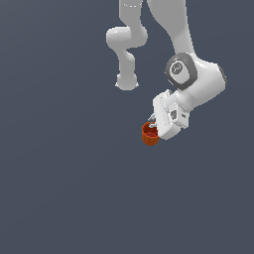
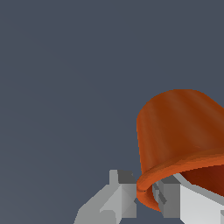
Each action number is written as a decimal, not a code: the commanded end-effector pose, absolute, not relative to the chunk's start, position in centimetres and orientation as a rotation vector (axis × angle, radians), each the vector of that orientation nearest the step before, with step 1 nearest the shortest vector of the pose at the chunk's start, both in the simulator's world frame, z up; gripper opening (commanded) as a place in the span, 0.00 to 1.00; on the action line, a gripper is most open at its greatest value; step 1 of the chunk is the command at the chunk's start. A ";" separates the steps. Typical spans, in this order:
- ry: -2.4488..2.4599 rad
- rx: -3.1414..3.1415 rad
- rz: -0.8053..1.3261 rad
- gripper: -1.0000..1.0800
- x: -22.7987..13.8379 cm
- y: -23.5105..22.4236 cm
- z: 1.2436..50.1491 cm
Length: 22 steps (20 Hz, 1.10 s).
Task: Pick up the object and move it to a goal position.
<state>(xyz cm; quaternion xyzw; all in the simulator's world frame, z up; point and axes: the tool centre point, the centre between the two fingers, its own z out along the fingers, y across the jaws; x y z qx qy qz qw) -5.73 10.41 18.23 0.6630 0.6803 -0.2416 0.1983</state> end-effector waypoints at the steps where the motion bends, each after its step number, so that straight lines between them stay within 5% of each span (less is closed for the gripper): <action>1: 1.904 1.855 -0.675 0.00 -6.9 12.8 20.1; 12: 1.905 1.857 -0.673 0.00 -10.7 21.7 27.1; 22: 1.902 1.859 -0.672 0.00 -11.6 24.7 29.3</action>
